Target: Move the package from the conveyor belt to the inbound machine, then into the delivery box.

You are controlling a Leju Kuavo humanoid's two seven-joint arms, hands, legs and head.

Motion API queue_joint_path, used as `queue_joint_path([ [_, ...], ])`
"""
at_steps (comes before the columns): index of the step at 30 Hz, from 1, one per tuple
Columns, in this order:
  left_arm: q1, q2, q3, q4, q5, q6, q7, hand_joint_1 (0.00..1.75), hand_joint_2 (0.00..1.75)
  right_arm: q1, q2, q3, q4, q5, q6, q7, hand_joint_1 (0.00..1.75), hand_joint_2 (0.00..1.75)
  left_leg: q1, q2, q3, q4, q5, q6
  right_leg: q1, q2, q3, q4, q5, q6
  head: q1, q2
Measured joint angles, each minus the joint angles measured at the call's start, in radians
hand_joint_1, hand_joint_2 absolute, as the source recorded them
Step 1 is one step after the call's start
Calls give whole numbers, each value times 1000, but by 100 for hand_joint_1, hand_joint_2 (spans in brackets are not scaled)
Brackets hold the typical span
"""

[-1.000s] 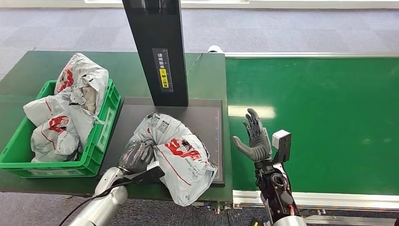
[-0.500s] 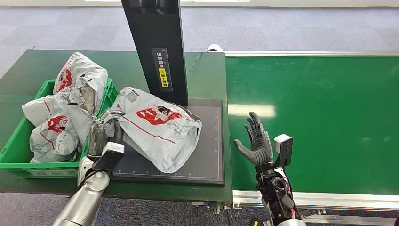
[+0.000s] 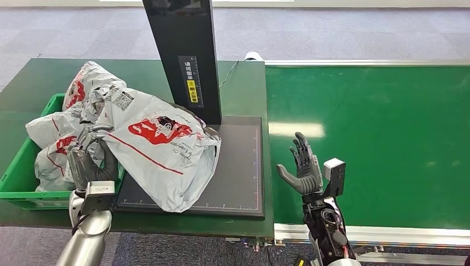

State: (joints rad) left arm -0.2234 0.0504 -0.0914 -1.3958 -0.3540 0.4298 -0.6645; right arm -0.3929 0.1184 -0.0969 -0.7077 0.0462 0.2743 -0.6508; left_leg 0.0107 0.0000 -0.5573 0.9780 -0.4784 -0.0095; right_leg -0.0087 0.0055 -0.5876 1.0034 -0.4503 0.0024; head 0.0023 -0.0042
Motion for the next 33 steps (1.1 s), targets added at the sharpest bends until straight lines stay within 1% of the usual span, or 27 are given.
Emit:
queue_joint_path([
  [12, 17, -4, 15, -40, 14, 4, -11, 175, 175, 1, -1, 0, 0, 2, 1, -2, 0, 175, 0, 0, 0, 0, 0, 0, 0, 0, 0, 0, 0, 0, 0, 0],
  [15, 28, -4, 36, -75, 59, 9, -27, 175, 175, 1, -2, -1, 1, 3, 1, -7, 0, 175, 0, 0, 0, 0, 0, 0, 0, 0, 0, 0, 0, 0, 0, 0],
  [18, 47, 5, 74, -136, 161, -5, -32, 175, 175, 1, -4, -1, 2, 4, 1, -10, 0, 175, 0, 0, -1, 0, 0, 0, 0, 0, -1, 0, 0, 0, 0, 0],
  [20, 63, 14, 109, -188, 242, -28, -34, 175, 175, 2, -5, -2, 3, 5, 1, -10, 0, 175, 0, 0, -1, 0, 0, 0, 0, 0, -1, 0, 0, 0, 0, 0],
  [22, 76, 25, 163, -236, 327, -60, -34, 175, 175, 2, -7, -5, 3, 8, 1, -9, 0, 175, 0, 0, -1, 0, 0, 0, 1, 0, -1, 0, 0, 0, 0, 0],
  [25, 74, 52, 293, -249, 420, -136, -34, 175, 175, 4, -9, -9, 3, 17, 1, -5, 0, 175, 1, 1, -1, 0, 0, 0, 1, 1, -2, 0, 0, 0, 0, 0],
  [28, 63, 69, 402, -238, 429, -177, -34, 175, 175, 6, -10, -14, 3, 21, 2, -2, 0, 175, 1, 1, -1, 0, 0, 0, 1, 1, -2, 0, 0, 0, 0, 0],
  [30, 60, 72, 440, -232, 423, -181, -34, 175, 175, 6, -10, -16, 3, 22, 2, -2, 0, 175, 1, 1, -1, 0, 0, 0, 1, 1, -2, 0, 0, 0, 0, 0],
  [33, 57, 72, 470, -226, 412, -180, -33, 175, 175, 6, -10, -17, 3, 23, 2, -1, 0, 175, 1, 1, -1, 0, 0, 0, 1, 1, -2, 0, 0, 0, 0, 0],
])
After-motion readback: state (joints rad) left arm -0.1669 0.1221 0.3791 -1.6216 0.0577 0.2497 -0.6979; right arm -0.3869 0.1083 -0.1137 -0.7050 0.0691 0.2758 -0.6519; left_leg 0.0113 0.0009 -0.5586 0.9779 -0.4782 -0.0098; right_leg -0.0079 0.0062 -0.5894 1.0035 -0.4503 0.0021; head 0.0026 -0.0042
